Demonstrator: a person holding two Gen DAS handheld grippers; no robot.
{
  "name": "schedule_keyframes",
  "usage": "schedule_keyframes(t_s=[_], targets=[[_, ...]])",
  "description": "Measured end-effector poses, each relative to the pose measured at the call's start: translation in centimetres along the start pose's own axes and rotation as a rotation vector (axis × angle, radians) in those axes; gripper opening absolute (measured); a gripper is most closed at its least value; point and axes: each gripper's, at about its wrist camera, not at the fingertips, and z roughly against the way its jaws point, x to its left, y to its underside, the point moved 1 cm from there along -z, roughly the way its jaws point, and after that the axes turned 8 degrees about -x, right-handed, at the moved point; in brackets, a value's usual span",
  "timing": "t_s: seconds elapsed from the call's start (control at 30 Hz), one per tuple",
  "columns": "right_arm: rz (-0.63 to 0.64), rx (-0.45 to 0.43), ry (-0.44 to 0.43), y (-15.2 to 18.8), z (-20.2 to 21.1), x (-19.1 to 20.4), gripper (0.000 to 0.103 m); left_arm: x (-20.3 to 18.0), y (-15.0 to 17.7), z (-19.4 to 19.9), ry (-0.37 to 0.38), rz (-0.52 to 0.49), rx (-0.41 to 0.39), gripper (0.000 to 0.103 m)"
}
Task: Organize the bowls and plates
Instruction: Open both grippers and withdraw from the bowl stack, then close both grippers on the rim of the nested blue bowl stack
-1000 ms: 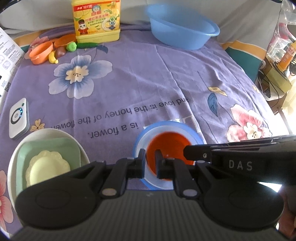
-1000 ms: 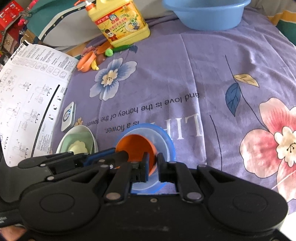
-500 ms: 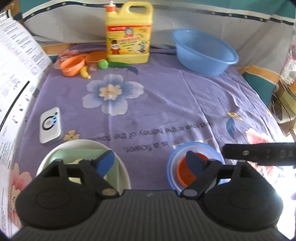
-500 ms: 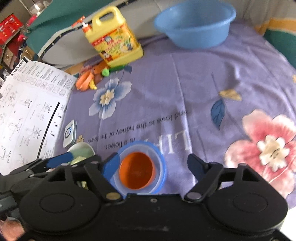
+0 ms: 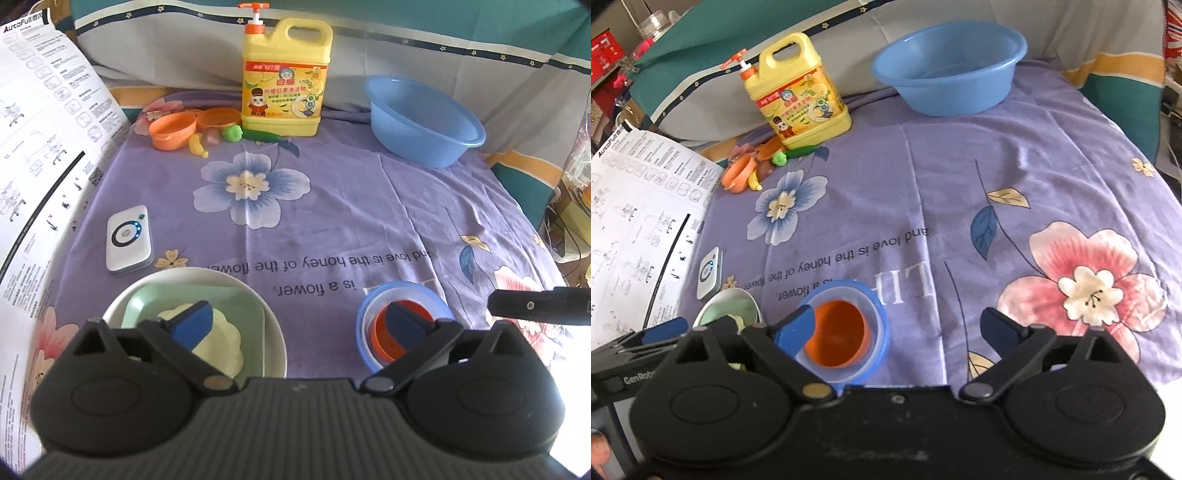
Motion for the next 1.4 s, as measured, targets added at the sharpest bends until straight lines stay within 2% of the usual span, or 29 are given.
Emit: schedule_keyframes(t_s=[0.23,0.77,0.93,1.0,1.13,1.4], targets=[[-0.015,0.011,0.024,0.6,0.1,-0.6,0.103,0.3,0.8,-0.2,0.012,0.009,0.007,0.103],[-0.066,0.083,-0.001,1.0,-2.7,-0.7,0.103,-0.8,1.8,-2.7,0.069,-0.022,0.061,0.103],[-0.058,0.079,-0.003,0.9,-3.3,-0.4,0.103,-1.3,2.1,-3.4,0.088,-0.028,0.074,0.102],[-0.052,0.081,0.002,0.8,-3.5,-0.3,0.103,-1.6,2.2,-3.7,0.094,-0.031,0.071,0.1],[-0.056,0.105,-0.017,0.8,-4.4,0.1,0.091,-1.8,2.3,-4.4,0.113,-0.022,0.084,0.092],[-0.041,0.13,-0.039,0.8,-5.8,0.8,0.074,-1.9,2.4,-5.7,0.156,0.012,0.121,0.068]])
